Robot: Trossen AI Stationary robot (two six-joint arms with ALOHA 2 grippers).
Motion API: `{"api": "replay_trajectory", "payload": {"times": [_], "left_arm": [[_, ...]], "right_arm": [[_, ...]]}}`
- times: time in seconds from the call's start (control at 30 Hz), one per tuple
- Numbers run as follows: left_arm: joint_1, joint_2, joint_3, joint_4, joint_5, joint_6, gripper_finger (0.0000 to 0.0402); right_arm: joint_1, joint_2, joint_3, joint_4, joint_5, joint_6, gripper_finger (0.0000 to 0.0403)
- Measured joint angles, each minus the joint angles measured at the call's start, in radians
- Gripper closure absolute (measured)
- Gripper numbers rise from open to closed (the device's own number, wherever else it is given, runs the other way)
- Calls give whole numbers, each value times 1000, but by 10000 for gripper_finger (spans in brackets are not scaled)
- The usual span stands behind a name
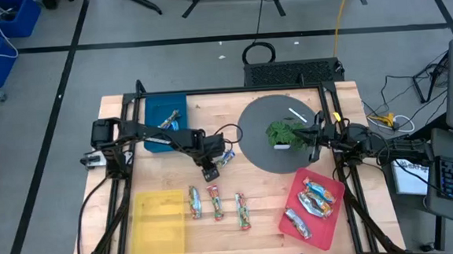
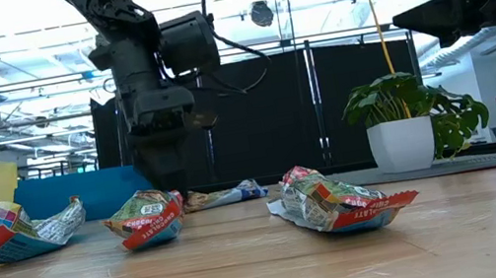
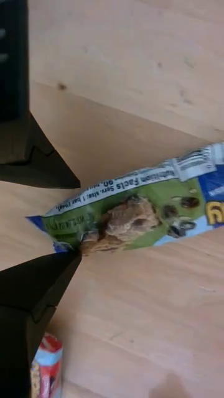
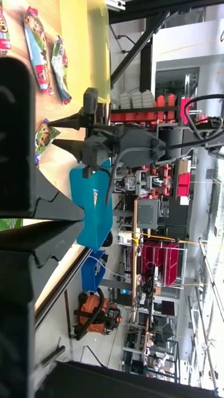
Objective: Pick and place Granola Bars by type
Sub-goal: Put the blue granola bar into the blue bin
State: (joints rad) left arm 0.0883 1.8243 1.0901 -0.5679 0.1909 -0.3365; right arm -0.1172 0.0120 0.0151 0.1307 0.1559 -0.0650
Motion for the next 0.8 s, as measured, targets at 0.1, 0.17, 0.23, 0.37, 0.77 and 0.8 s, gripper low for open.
{"api": "replay_trajectory", "payload": {"times": [0.1, 0.17, 0.23, 0.37, 0.77, 0.8], "left_arm": [[0, 17, 1, 12, 0, -7, 222], [0, 20, 1, 17, -5, 2, 231], [-3, 20, 1, 16, -11, 16, 258], [-8, -3, 0, 31, -19, 42, 364], [-51, -299, 0, -37, -386, 52, 376], [-51, -337, 0, -73, -441, 24, 377]], "right_arm": [[0, 0, 0, 0, 0, 0, 396], [0, 0, 0, 0, 0, 0, 396], [0, 0, 0, 0, 0, 0, 396], [0, 0, 0, 0, 0, 0, 397], [0, 0, 0, 0, 0, 0, 396], [0, 0, 0, 0, 0, 0, 396]]}}
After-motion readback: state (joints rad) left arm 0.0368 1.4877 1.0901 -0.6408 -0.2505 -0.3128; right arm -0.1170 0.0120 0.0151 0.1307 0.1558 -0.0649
